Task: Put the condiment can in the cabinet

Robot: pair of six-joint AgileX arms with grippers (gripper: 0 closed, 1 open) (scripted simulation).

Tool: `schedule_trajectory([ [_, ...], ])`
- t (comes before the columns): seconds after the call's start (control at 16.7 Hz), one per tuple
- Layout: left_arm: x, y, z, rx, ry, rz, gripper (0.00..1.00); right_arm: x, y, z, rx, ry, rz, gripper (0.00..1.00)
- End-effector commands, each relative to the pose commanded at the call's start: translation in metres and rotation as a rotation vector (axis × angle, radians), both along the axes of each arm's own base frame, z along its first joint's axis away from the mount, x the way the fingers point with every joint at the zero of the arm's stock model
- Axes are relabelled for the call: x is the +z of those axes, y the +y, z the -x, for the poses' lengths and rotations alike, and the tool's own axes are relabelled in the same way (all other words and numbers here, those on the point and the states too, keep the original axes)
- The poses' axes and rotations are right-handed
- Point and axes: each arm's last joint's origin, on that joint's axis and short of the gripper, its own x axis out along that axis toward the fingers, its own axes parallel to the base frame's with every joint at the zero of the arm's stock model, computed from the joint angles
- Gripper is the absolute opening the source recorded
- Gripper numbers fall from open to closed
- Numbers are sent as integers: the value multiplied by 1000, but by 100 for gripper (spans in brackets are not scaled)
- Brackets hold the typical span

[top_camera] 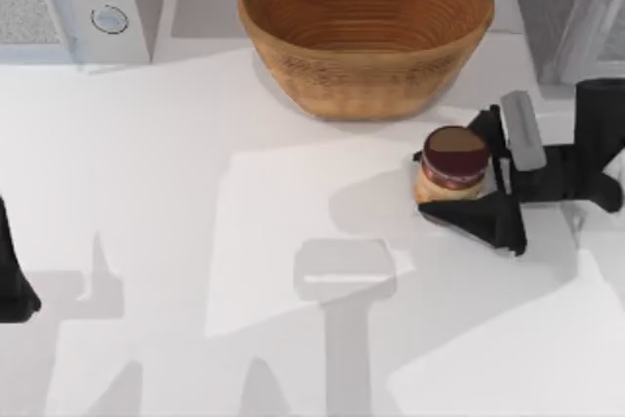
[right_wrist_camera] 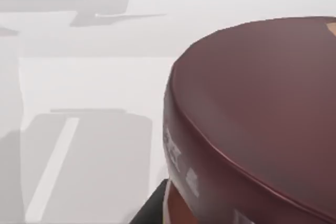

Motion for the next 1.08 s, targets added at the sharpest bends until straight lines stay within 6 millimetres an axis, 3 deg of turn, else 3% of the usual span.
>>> schedule_trajectory([
  [0.24,0,0,0,0,0,0,100,0,-1,0,-4,2,0,0],
  [0.36,0,0,0,0,0,0,100,13,0,-3,0,-2,-1,0],
  [0.9,0,0,0,0,0,0,100,129,-2,-2,-11,23,6,0],
  [1.08,0,0,0,0,0,0,100,150,-1,0,-4,3,0,0],
])
